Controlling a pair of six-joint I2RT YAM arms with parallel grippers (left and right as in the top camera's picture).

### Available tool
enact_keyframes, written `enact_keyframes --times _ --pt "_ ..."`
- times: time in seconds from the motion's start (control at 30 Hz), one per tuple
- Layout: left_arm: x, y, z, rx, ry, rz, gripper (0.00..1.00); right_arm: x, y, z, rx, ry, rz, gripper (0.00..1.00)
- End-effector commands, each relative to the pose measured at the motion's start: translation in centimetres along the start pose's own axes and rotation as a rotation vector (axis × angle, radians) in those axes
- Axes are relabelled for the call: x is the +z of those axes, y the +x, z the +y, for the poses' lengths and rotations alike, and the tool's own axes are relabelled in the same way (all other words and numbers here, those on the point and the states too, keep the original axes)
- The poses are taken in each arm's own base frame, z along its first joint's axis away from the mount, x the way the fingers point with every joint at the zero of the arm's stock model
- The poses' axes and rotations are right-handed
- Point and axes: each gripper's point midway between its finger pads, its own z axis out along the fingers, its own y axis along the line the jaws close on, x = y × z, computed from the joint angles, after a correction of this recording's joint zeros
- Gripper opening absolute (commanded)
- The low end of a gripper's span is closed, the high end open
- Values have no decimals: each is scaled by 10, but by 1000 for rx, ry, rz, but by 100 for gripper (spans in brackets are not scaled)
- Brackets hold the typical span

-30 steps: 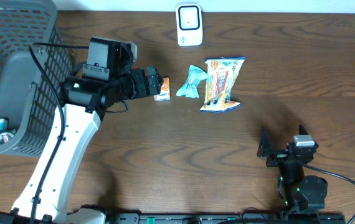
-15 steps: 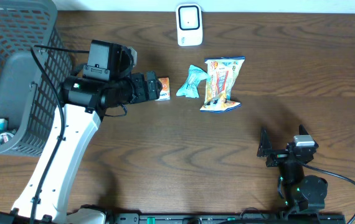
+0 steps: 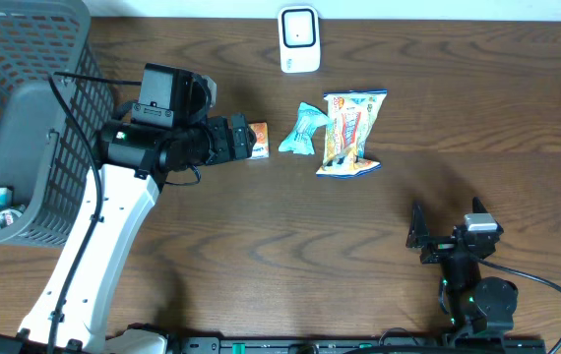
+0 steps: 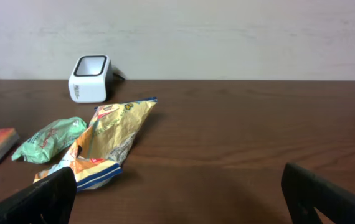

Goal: Scan the item barcode
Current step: 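Lift the left gripper away from the orange box and swing toward basket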

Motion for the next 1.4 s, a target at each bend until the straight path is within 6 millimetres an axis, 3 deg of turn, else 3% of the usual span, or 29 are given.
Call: enact_keyframes --times 0.0,1.37 --pt "-2 -3 0 13 -9 -13 98 0 2 -3 11 12 6 99" --pt "9 -1 5 3 -21 19 98 0 2 -3 11 12 6 99"
